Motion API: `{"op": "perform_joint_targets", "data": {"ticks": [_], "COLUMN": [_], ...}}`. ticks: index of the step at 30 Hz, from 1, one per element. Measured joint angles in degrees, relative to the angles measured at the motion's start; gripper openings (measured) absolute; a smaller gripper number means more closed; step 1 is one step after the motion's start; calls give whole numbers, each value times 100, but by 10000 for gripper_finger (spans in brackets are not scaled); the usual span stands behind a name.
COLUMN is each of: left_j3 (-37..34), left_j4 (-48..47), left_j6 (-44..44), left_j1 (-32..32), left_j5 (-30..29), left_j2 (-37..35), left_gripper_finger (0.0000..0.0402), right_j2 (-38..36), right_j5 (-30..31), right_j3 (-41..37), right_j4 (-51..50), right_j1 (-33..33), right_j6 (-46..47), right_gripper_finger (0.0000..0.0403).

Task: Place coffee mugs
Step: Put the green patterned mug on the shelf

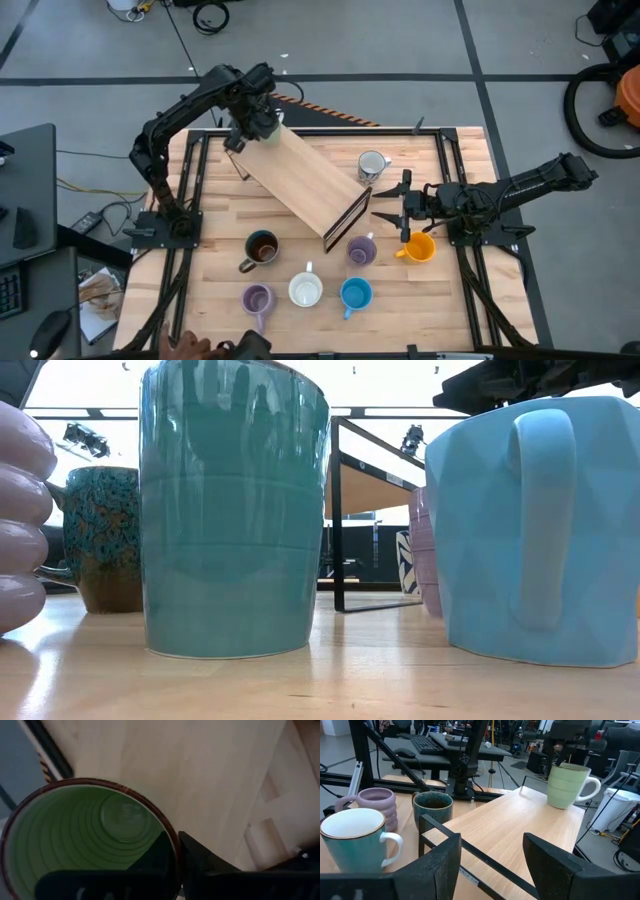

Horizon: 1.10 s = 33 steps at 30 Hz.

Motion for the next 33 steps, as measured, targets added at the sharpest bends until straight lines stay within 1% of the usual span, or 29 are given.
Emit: {"op": "perform_joint_targets", "data": {"ticks": [3, 9, 16, 27, 33], "left_j3": [-139, -143, -152, -157, -168], "left_j4": [127, 386, 508, 597, 584], "left_j6": [27, 29, -257, -272, 55], "left_j1": [8, -12, -12, -12, -22], "left_j5": [-135, -200, -212, -218, -225], "left_j2": [-38, -16, -10, 1, -32], "left_gripper_finger": [25, 33, 35, 38, 33], "right_j2": [0, 69, 116, 116, 116], "right_j5": [0, 0, 0, 0, 0], "right_j3": [0, 0, 0, 0, 0], "right_j4": [4, 44, 105, 109, 107], "right_j1": [0, -7, -9, -9, -9], "right_j6": [-2, -7, -45, -48, -49], "right_gripper_finger": [219, 219, 219, 219, 219]}}
